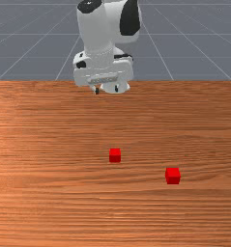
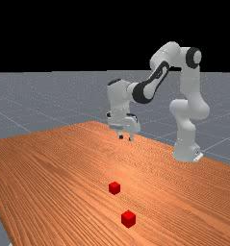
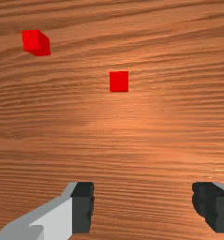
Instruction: Stack all the cube
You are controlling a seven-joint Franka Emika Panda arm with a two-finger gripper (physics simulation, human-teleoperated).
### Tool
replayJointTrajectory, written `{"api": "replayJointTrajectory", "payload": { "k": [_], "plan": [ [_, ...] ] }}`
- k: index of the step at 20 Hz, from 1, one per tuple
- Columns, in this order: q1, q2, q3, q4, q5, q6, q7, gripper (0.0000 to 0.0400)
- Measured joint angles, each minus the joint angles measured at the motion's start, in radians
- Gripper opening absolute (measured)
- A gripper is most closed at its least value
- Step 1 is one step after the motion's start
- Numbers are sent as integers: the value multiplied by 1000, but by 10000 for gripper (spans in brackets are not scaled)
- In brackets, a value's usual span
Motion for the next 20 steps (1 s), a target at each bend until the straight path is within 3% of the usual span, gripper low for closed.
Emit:
{"api": "replayJointTrajectory", "payload": {
  "k": [2,5,10,20],
  "plan": [
    [9,23,8,-2,6,91,34,367],
    [28,119,25,3,18,222,41,393],
    [35,330,38,32,44,379,48,399],
    [50,519,48,95,81,586,98,400]
  ]
}}
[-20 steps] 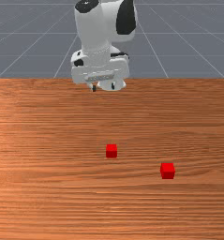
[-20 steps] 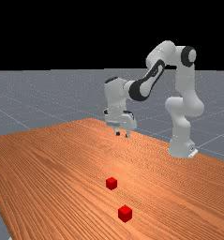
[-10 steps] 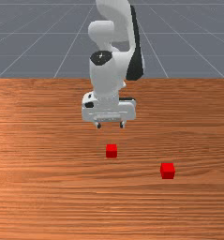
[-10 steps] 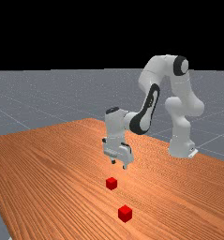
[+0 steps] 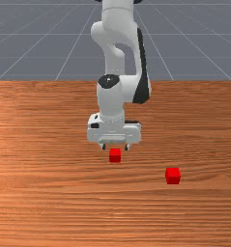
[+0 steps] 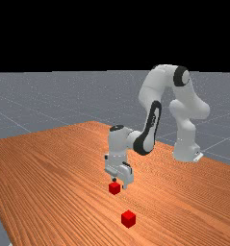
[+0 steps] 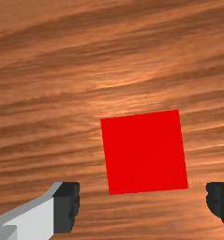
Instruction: Stack all the cube
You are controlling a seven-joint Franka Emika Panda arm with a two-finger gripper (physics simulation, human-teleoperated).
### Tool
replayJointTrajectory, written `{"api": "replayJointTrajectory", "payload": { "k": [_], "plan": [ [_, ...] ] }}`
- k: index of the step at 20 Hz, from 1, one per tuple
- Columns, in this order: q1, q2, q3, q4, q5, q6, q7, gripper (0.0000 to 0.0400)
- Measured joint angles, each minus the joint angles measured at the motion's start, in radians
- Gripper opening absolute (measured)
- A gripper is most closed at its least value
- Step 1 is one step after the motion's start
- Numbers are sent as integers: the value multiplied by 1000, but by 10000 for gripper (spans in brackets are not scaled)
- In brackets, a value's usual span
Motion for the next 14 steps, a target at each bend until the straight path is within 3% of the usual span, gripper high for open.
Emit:
{"api": "replayJointTrajectory", "payload": {
  "k": [9,10,11,14],
  "plan": [
    [22,72,9,43,15,104,27,400],
    [20,76,12,45,22,137,27,247],
    [14,82,19,44,34,204,26,192],
    [7,57,27,19,49,337,19,192]
  ]
}}
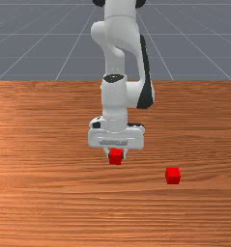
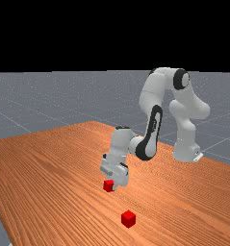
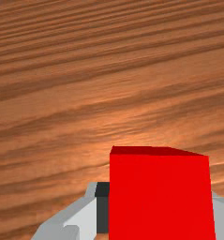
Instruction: Stack all the cube
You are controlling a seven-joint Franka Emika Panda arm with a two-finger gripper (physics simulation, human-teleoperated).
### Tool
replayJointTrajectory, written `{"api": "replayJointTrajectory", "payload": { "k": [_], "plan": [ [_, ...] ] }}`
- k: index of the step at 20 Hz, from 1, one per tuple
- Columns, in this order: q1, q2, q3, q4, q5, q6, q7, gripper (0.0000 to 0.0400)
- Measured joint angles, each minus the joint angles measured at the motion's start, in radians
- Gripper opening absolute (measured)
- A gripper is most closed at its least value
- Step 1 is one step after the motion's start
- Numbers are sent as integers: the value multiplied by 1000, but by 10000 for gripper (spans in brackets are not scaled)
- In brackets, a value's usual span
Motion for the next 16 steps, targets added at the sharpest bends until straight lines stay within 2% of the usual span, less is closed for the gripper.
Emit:
{"api": "replayJointTrajectory", "payload": {
  "k": [3,5,9,16],
  "plan": [
    [43,-40,-17,16,-33,-166,27,192],
    [105,-59,-8,44,-62,-232,56,192],
    [203,-65,23,110,-97,-264,89,192],
    [226,73,24,303,-115,-278,98,192]
  ]
}}
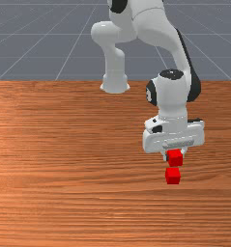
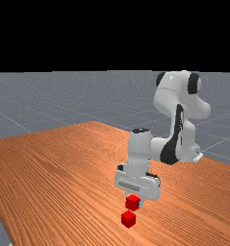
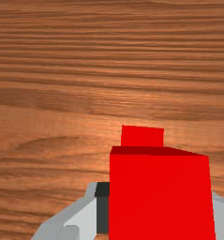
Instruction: Stack all the cube
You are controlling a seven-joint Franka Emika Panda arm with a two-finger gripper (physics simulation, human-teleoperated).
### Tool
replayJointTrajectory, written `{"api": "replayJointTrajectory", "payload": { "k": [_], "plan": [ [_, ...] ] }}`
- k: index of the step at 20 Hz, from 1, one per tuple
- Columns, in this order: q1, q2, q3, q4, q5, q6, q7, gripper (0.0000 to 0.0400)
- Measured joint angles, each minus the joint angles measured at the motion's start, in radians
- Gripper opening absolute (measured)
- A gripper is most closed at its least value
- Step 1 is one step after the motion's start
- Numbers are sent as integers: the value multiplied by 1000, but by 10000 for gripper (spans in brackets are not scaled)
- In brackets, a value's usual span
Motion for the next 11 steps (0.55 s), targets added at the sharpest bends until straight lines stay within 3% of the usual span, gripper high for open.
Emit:
{"api": "replayJointTrajectory", "payload": {
  "k": [5,10,11],
  "plan": [
    [-1,51,-9,106,-18,-107,0,192],
    [7,68,-17,131,-35,-142,-5,192],
    [7,74,-18,149,-37,-175,-3,273]
  ]
}}
